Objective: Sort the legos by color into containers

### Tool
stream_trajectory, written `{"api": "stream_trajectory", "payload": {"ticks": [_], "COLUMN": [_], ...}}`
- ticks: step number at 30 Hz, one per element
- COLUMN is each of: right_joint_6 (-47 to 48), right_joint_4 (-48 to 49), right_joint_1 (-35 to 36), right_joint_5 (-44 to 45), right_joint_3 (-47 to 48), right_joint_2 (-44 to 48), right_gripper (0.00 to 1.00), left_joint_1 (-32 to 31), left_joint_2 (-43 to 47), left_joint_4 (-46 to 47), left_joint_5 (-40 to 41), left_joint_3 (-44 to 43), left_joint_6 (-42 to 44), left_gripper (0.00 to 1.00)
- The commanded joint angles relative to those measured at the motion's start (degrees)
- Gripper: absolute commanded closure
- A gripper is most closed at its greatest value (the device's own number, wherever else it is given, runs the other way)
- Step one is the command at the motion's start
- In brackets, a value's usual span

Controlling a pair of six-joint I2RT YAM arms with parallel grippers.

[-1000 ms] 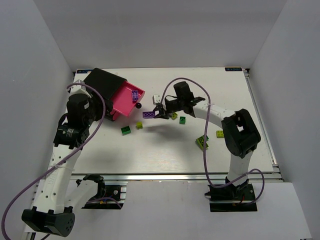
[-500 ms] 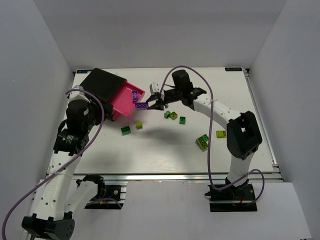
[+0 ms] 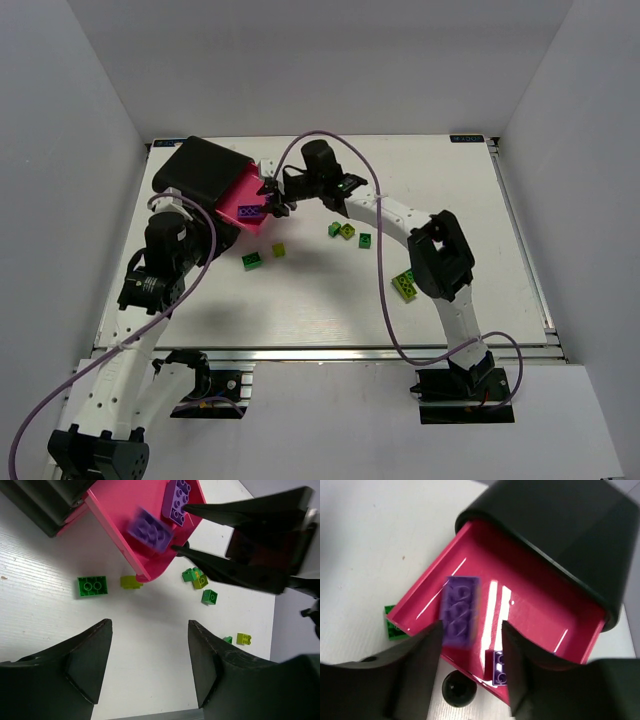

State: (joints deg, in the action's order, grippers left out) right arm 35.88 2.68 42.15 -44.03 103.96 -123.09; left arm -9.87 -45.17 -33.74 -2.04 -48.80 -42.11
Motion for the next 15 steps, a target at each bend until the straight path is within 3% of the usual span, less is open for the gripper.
{"api": "stream_trajectory", "payload": {"ticks": [1, 4, 6, 8, 9, 12, 15], "right_joint_6": [-1.16, -1.86, -2.83, -6.51, -8.78, -18.80, -26.62], "right_joint_4": [1.45, 2.15, 2.59, 3.56, 4.43, 8.91, 12.61], "right_joint_1": [0.30, -0.14, -0.23, -0.75, -1.10, -3.65, -7.15], "right_joint_5": [2.54, 3.25, 3.51, 4.04, 4.39, 6.06, 10.09], "right_joint_3": [2.30, 2.39, 3.00, 4.31, 4.58, 3.97, -0.14], "right_joint_2": [0.04, 0.30, 0.65, 1.53, 2.14, 5.04, 9.17], "right_gripper": [0.42, 0.33, 0.31, 0.32, 0.33, 0.41, 0.56], "left_joint_1": [0.02, 0.02, -0.59, -0.59, -1.11, -1.12, -1.12], "left_joint_2": [0.00, -1.67, -3.16, -5.71, -6.68, -11.16, -15.55], "left_joint_4": [2.88, 4.20, 4.64, 6.04, 6.40, 7.98, 9.74], "left_joint_5": [-2.08, -3.75, -6.38, -11.19, -12.45, -17.79, -21.24], "left_joint_3": [-0.16, -0.16, -0.68, -1.47, -1.65, -3.58, -6.30], "left_joint_6": [-0.35, 1.58, 3.33, 4.57, 5.27, 8.17, 10.37], "left_gripper": [0.28, 0.31, 0.39, 0.56, 0.69, 0.85, 0.87]}}
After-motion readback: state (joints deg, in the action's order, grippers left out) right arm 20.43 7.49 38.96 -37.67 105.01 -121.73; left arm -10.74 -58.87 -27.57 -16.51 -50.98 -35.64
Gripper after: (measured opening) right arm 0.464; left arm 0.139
